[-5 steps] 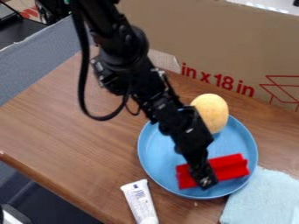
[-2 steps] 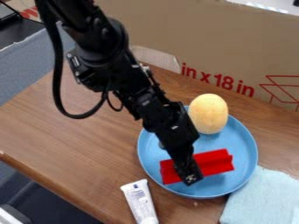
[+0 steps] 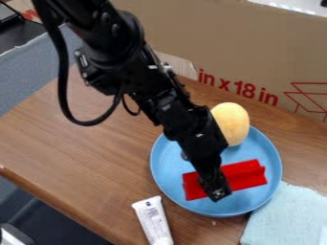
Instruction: Move the red object to the left side of the table
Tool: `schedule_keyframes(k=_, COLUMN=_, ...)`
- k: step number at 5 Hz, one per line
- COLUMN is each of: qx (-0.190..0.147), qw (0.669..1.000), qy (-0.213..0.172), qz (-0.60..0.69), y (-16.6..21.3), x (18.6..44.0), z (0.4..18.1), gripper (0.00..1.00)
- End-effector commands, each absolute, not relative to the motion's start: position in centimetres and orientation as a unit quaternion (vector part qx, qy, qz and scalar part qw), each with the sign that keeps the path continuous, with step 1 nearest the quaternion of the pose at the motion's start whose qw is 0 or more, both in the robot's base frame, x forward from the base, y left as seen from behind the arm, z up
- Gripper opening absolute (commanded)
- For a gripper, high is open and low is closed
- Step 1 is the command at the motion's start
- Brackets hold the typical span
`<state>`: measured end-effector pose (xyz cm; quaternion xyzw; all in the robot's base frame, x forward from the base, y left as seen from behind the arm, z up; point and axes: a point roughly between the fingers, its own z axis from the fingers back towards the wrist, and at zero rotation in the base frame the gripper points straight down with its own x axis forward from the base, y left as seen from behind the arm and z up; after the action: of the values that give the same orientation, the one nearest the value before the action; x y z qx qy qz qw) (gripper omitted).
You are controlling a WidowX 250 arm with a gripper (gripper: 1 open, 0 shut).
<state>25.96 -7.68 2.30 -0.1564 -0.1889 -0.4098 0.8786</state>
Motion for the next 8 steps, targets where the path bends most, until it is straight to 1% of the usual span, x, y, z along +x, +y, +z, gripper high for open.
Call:
schedule_keyframes(k=1, qx=-0.148, qw=0.871, qy=-0.223, qz=-0.411, y=-7.2, x=26.7, z=4.0, gripper=0.00)
schedule_keyframes(k=2, qx=-0.151, qw=0.871, qy=-0.231, qz=-0.406, y=-7.2, x=27.0, z=5.1, gripper=0.00)
schedule_keyframes(k=3, qx=-0.154, qw=0.873, qy=-0.228, qz=-0.403, y=-7.5, x=26.3, z=4.9, gripper=0.00)
schedule_keyframes(k=4, qx=-0.158, qw=0.877, qy=-0.224, qz=-0.394, y=-6.1, x=27.3, z=6.8, gripper=0.00)
schedule_keyframes(k=5, qx=-0.143, qw=0.877, qy=-0.214, qz=-0.406, y=-6.3, x=28.5, z=9.3, gripper=0.00)
schedule_keyframes(k=6, qx=-0.125, qw=0.884, qy=-0.200, qz=-0.404, y=-6.3, x=28.4, z=11.9, gripper=0.00)
schedule_keyframes(k=7, qx=-0.120, qw=0.906, qy=-0.161, qz=-0.374, y=-5.3, x=28.6, z=13.5, gripper=0.00)
schedule_keyframes(k=8, qx=-0.118, qw=0.926, qy=-0.128, qz=-0.336, y=-3.3, x=29.8, z=15.0, gripper=0.00)
